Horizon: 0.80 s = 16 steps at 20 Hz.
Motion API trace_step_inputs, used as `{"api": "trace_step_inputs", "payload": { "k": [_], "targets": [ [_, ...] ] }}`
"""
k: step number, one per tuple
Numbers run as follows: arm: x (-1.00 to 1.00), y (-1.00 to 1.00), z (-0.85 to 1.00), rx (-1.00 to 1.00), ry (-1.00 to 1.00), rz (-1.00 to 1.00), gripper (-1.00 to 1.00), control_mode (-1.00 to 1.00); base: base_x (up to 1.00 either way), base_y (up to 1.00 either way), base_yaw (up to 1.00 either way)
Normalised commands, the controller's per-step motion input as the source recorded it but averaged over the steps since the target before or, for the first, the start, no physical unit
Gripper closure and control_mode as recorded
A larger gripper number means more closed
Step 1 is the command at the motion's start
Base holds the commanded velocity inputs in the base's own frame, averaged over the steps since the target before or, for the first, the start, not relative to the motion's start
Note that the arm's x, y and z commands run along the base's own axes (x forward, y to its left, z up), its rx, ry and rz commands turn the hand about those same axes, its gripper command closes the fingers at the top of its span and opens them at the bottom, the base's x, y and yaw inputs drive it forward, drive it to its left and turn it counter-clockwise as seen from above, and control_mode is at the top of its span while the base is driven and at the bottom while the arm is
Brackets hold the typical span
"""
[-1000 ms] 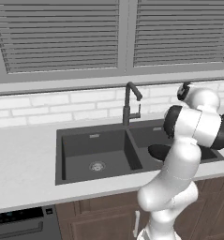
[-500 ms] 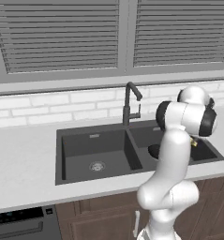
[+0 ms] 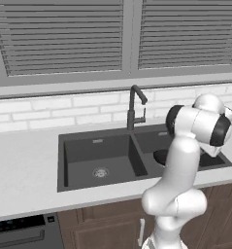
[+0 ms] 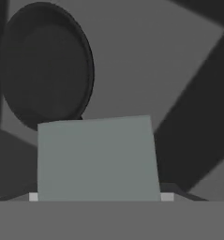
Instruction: Pick the pan and sponge and place them into the sink. Then turn on the water.
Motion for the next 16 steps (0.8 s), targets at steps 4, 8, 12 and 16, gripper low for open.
{"api": "trace_step_inputs", "payload": {
  "k": [4, 8, 12, 16],
  "targets": [
    [0.18, 0.0, -0.27, 0.0, -0.46, 0.09, 1.0, -1.0, 0.0, 0.0, 0.0],
    [0.55, 0.0, -0.23, 0.0, -0.21, 0.09, 1.0, -1.0, 0.0, 0.0, 0.0],
    [0.88, 0.0, -0.1, 0.0, 0.03, 0.12, 1.0, -1.0, 0.0, 0.0, 0.0],
    [0.74, 0.0, -0.32, 0.0, 0.07, 0.13, 1.0, -1.0, 0.0, 0.0, 0.0]
  ]
}}
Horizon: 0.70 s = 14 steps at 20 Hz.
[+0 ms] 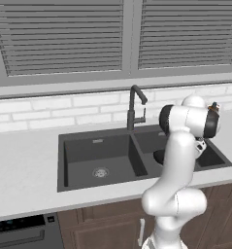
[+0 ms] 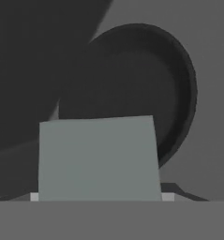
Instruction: Pick the pan and sponge and place them into the sink. Then turn on the water.
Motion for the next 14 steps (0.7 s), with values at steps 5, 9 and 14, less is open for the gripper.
{"api": "trace_step_inputs", "payload": {
  "k": [5, 9, 14],
  "targets": [
    [0.39, -0.08, -0.63, 0.0, 0.0, 0.1, 1.0, -1.0, 0.0, 0.0, 0.0],
    [0.16, -0.16, -0.75, 0.0, -0.05, 0.08, 1.0, -1.0, 0.0, 0.0, 0.0],
    [0.19, -0.09, -0.59, 0.0, -0.03, 0.07, 1.0, -1.0, 0.0, 0.0, 0.0]
  ]
}}
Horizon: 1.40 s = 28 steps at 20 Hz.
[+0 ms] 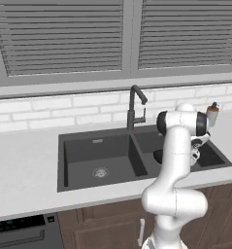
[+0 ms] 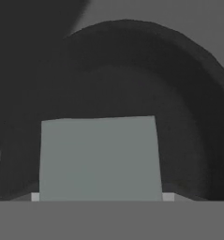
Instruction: Pick the pan and sponge and place them into the sink. Then turn on the water.
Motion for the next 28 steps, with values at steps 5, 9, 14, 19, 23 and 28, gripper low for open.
{"api": "trace_step_inputs", "payload": {
  "k": [5, 9, 14, 19, 23, 28],
  "targets": [
    [0.2, -0.01, -0.44, 0.0, -0.02, 0.05, 1.0, -1.0, 0.0, 0.0, 0.0],
    [0.26, 0.0, -0.32, 0.0, 0.0, 0.03, 1.0, -1.0, 0.0, 0.0, 0.0],
    [0.27, 0.0, -0.32, 0.0, 0.0, 0.02, -1.0, -1.0, 0.0, 0.0, 0.0],
    [0.16, 0.0, -0.31, 0.0, -0.04, 0.0, -1.0, -1.0, 0.0, 0.0, 0.0],
    [0.04, 0.12, -0.2, 0.0, -0.06, 0.0, -1.0, -1.0, 0.0, 0.0, 0.0],
    [0.0, 0.4, -0.1, -0.01, -0.04, -0.04, -1.0, -1.0, 0.0, 0.0, 0.0]
  ]
}}
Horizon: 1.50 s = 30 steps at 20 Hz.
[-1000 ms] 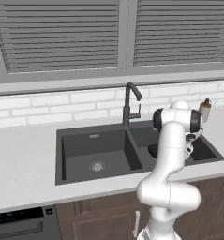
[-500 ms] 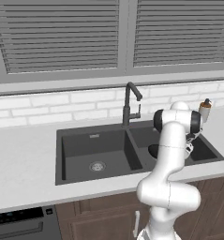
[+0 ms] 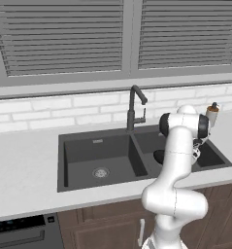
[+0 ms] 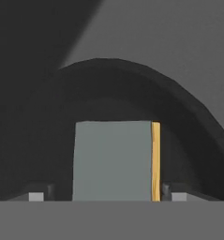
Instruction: Pick the pan and sponge and place them into the sink. Then turn on the water.
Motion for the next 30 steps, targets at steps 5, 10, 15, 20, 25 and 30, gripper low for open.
{"api": "trace_step_inputs", "payload": {
  "k": [5, 10, 15, 20, 25, 30],
  "targets": [
    [-0.2, 0.42, 0.45, 0.0, -0.21, -0.03, -1.0, -1.0, 0.0, 0.0, 0.0],
    [-0.56, 0.32, 0.77, 0.0, -0.15, -0.08, -1.0, -1.0, 0.0, 0.0, 0.0],
    [-0.62, 0.26, 0.76, 0.0, -0.1, -0.12, -1.0, -1.0, 0.0, 0.0, 0.0],
    [-0.33, 0.21, 0.98, -0.01, -0.04, -0.06, -1.0, -1.0, 0.0, 0.0, 0.0],
    [-0.25, 0.18, 1.0, -0.05, 0.0, 0.0, -1.0, -1.0, 0.0, 0.0, 0.0],
    [-0.39, 0.09, 0.91, -0.08, 0.0, 0.0, -1.0, -1.0, 0.0, 0.0, 0.0]
  ]
}}
